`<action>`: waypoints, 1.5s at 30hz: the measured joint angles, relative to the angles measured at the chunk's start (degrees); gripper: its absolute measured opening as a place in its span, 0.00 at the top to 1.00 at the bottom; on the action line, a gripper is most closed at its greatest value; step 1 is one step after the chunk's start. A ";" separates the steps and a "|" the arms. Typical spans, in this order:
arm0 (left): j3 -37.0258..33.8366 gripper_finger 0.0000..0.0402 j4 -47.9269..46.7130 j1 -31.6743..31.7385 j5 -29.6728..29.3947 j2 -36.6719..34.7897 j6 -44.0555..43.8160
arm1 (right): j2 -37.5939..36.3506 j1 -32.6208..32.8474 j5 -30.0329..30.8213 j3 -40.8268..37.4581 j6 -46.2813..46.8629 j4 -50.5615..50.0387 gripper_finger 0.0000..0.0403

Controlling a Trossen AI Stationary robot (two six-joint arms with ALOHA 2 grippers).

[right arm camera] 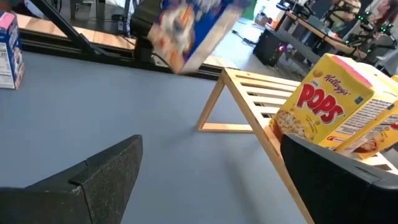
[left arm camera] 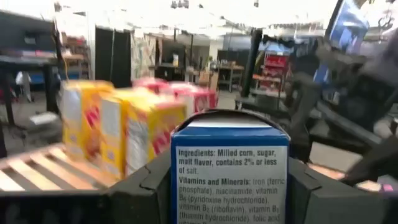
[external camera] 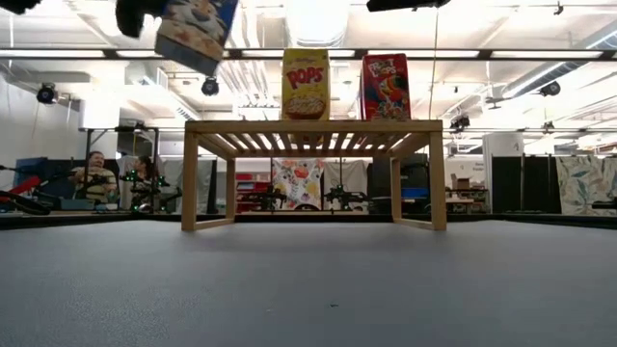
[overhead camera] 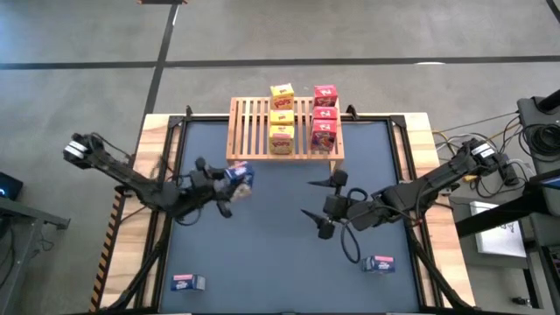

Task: Stack cereal on shelf
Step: Put the top blue cereal box on the shelf

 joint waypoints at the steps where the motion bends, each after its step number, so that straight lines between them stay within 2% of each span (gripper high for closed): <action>1: -0.01 0.60 -0.64 0.04 -0.02 -1.98 1.63 | 0.00 -0.02 -0.09 -0.13 -0.02 0.01 0.09; 10: -1.56 0.61 -4.25 1.31 2.05 -13.86 14.63 | 0.44 -0.04 -0.14 -0.88 0.14 0.09 0.09; 12: -1.75 0.61 -5.73 2.33 6.25 -15.88 16.83 | 0.44 -0.04 -0.14 -1.18 0.15 0.07 0.09; 16: -1.79 0.61 -7.22 6.53 18.49 -19.51 17.81 | 0.44 -0.04 -0.14 -1.95 0.59 0.56 0.09; 18: -1.79 0.61 -8.36 9.53 20.94 -20.96 17.58 | 0.44 -0.04 -0.14 -2.28 0.68 0.57 0.09; 20: -1.83 0.61 -10.07 13.39 22.82 -22.20 16.66 | 0.44 -0.07 -0.14 -2.42 0.73 0.72 0.09; 22: -1.84 0.61 -12.08 18.35 27.15 -23.12 14.53 | 0.44 -0.07 -0.14 -2.55 1.00 0.74 0.09; 27: -1.74 0.61 -16.29 34.61 47.45 -23.68 5.43 | 0.44 -0.09 -0.13 -2.61 1.04 0.55 0.09; 30: -0.99 0.61 -18.64 45.65 57.55 -22.74 1.37 | 0.44 -0.09 -0.14 -2.61 -0.21 0.50 0.09; 33: -0.51 0.61 -18.10 56.96 68.98 -21.06 -2.70 | 0.44 -0.09 0.07 -2.81 -1.15 0.45 0.09; 36: 0.43 0.61 -15.44 67.14 80.87 -18.36 -6.79 | 0.44 -0.09 2.19 -2.92 -1.40 0.40 0.09; 38: 0.99 0.61 -11.94 72.44 86.16 -15.69 -9.19 | 0.44 -0.24 2.44 -2.92 -1.54 0.51 0.09; 41: 1.23 0.61 -5.83 77.79 91.83 -10.56 -12.39 | 0.44 -0.66 2.40 -2.92 -1.93 0.49 0.09; 45: 2.18 0.61 3.60 80.77 96.54 -3.14 -15.65 | 0.44 -1.65 2.36 -2.92 -2.27 0.49 0.09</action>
